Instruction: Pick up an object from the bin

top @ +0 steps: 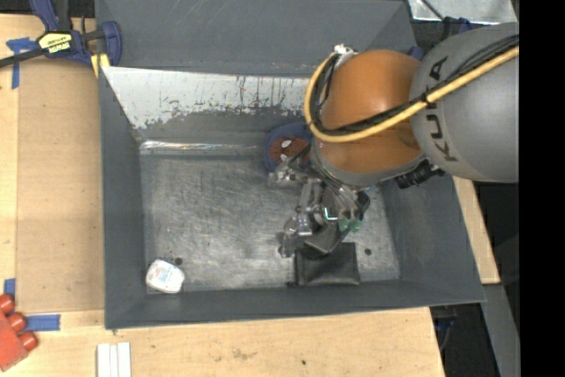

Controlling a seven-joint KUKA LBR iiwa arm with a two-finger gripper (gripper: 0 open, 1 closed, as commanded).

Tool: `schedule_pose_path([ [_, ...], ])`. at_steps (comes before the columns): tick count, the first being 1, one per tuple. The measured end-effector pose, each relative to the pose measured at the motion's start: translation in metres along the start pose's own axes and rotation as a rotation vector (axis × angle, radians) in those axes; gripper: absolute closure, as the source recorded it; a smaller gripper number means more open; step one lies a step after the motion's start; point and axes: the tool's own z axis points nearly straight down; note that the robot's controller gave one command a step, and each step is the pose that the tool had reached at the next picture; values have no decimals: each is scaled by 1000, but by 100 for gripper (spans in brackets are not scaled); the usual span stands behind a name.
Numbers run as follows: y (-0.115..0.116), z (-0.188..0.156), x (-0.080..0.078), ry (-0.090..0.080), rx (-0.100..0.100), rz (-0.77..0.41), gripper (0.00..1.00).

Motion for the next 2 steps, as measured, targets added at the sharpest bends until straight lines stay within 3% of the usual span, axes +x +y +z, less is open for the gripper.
schedule_pose_path([
  [1,-65,36,26,-4,3,-198,0],
  [2,-96,99,11,-10,-2,-184,0],
])
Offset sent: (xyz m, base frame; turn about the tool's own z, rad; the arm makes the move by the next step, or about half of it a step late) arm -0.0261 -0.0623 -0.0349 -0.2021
